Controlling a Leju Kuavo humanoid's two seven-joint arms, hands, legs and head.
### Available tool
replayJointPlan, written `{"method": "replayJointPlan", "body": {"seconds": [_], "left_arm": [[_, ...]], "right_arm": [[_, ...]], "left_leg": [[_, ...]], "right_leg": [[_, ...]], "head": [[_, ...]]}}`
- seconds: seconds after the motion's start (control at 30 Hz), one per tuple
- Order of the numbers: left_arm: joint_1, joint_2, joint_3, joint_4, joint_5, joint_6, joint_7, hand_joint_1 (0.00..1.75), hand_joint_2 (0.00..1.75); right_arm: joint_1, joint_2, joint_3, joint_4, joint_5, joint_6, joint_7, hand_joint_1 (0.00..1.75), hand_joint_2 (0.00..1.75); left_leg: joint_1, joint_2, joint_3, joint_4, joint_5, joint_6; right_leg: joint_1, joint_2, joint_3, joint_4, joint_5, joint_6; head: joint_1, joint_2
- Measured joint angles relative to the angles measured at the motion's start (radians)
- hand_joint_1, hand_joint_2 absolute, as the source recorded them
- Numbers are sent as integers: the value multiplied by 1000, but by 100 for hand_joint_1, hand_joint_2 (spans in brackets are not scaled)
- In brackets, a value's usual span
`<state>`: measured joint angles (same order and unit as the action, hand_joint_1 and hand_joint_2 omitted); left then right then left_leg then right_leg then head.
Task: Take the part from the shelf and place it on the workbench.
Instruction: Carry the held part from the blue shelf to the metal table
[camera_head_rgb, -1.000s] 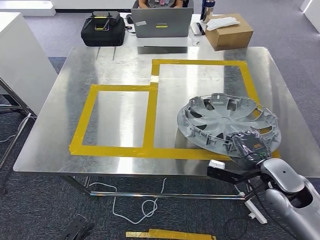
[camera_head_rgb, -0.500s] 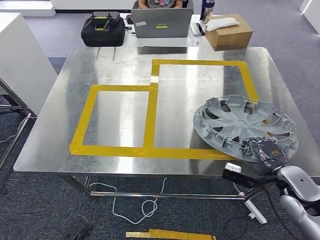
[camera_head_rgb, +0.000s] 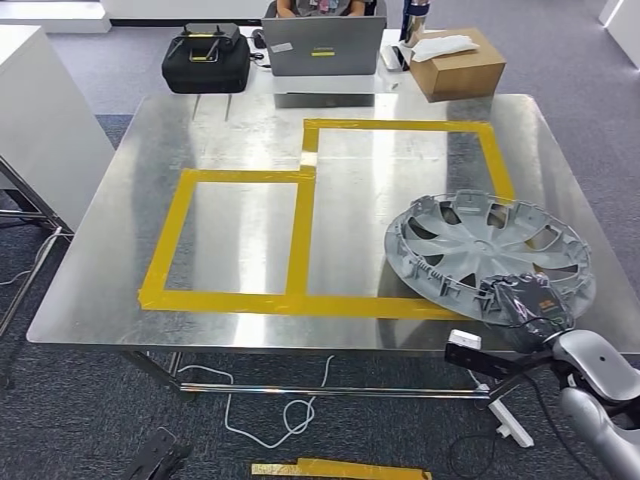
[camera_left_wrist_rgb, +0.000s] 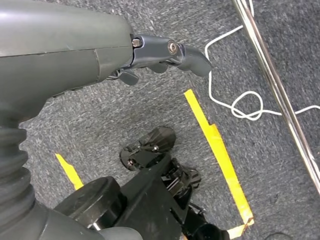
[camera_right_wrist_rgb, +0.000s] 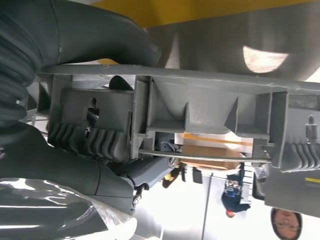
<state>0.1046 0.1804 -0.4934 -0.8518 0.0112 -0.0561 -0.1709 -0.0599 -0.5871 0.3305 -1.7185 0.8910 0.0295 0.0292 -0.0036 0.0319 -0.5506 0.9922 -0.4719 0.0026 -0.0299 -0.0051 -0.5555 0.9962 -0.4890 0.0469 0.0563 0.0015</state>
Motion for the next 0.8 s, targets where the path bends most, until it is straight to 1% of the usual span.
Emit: {"method": "replayJointPlan", "body": {"seconds": [0.23,0.47,0.6,0.7,0.8], "left_arm": [[-21,0,-21,19,7,-11,-3,0,175],[-29,0,-34,32,11,-12,-4,0,175],[-29,0,-37,35,10,-7,-4,0,175],[-29,1,-41,36,3,4,-4,0,175],[-29,2,-42,37,9,12,-3,0,44]], "right_arm": [[-44,0,52,12,-14,12,-20,175,175],[-61,0,77,19,-21,11,-21,175,175],[-62,-1,83,20,-26,11,-15,0,175],[-60,-4,86,22,-28,13,-8,0,175],[-55,-8,87,27,-32,14,11,0,175]], "left_leg": [[0,0,0,0,0,0],[0,0,0,0,0,0],[0,0,0,0,0,0],[0,0,0,0,0,0],[0,0,-1,0,0,0]], "right_leg": [[0,1,0,0,1,0],[0,1,0,0,1,1],[0,1,0,0,1,1],[0,1,-1,0,1,1],[0,1,-1,0,1,1]], "head": [[0,0],[0,0],[0,0],[0,0],[0,0]]}}
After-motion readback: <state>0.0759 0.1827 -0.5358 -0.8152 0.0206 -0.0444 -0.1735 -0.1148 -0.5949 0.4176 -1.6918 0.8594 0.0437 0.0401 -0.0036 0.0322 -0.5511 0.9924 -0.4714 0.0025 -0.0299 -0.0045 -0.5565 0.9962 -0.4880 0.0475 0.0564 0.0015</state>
